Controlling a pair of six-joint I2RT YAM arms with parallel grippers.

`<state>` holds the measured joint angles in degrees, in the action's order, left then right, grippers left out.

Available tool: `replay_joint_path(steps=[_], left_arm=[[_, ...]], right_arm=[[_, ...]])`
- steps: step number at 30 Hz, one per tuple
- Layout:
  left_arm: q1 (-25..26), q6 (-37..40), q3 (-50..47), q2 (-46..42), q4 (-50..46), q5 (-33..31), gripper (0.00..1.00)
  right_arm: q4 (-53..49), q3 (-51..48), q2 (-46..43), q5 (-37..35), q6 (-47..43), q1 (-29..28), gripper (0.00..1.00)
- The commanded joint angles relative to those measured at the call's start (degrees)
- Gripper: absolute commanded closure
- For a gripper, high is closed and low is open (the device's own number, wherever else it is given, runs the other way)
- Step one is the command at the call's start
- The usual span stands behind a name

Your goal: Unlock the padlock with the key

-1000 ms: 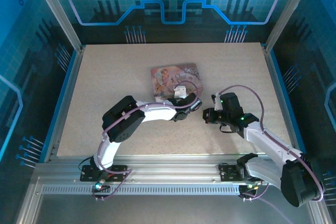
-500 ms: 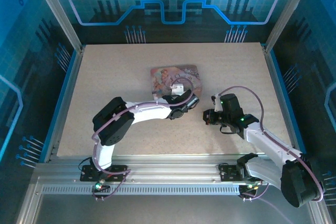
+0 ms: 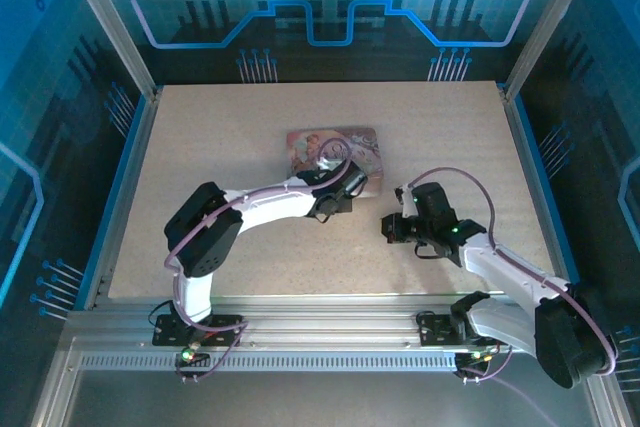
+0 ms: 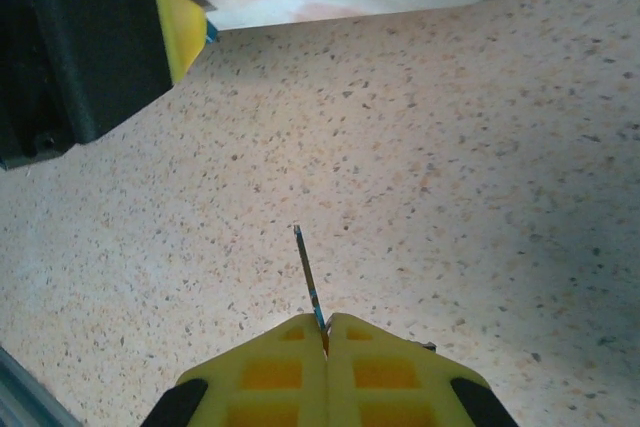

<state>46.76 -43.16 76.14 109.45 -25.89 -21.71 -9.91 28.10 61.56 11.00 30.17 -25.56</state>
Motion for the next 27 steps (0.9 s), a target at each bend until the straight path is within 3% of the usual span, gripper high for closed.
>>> replay_joint_path(steps=[1, 8, 15, 27], left_arm=[[-1.5, 0.4, 2.3, -4.6, -1.2, 5.3, 0.95], [-4.5, 0.8, 2.9, -6.5, -1.5, 12.9, 0.98], [-7.1, 3.6, 5.3, -7.7, -3.9, 18.8, 1.0], [-12.6, 8.2, 12.0, -8.2, -12.3, 28.9, 1.0]], right_arm=[[3.1, -1.3, 0.2, 0.2, -1.5, -2.0, 1.0], [10.2, -3.6, 1.5, 3.9, -2.9, -5.3, 1.0], [19.7, -1.6, 9.3, 8.4, -3.1, -8.2, 1.0], [27.6, 3.1, 13.6, 2.7, -8.2, -11.6, 1.0]])
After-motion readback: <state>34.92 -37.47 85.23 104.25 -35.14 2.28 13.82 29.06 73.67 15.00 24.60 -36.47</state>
